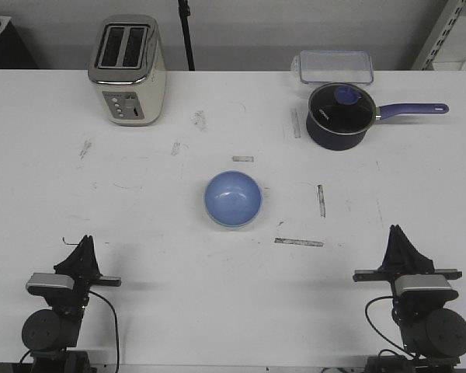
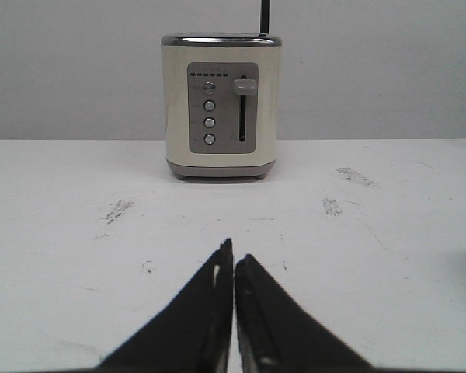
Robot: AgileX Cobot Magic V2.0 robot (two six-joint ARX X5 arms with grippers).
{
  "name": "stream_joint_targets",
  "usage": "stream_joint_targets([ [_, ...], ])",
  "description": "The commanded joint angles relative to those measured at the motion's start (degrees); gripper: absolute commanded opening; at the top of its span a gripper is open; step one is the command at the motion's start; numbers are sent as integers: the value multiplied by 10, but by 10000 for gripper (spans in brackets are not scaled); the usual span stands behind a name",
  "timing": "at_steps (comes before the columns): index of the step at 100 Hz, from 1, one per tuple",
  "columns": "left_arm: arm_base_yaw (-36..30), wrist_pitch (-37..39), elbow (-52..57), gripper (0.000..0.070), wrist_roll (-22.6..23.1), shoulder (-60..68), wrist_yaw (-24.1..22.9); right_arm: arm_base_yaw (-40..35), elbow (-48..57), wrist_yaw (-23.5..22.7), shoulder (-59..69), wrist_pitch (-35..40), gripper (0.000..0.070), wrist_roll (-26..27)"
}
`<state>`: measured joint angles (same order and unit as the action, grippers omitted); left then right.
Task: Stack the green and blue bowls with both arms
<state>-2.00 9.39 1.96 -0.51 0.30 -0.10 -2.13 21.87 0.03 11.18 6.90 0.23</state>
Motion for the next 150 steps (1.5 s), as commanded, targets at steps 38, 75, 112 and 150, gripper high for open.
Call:
stream_joint_targets([
  [38, 1, 8, -13, 1, 7, -1, -1, 63, -128, -48, -112, -10, 12, 26],
  [75, 1, 8, -13, 1, 7, -1, -1, 46, -178, -28, -111, -33, 12, 26],
  [112, 1, 9, -13, 1, 7, -1, -1, 37, -211, -10, -111, -73, 12, 26],
  [150, 1, 9, -13, 1, 7, -1, -1, 24, -211, -11, -111, -73, 12, 27],
])
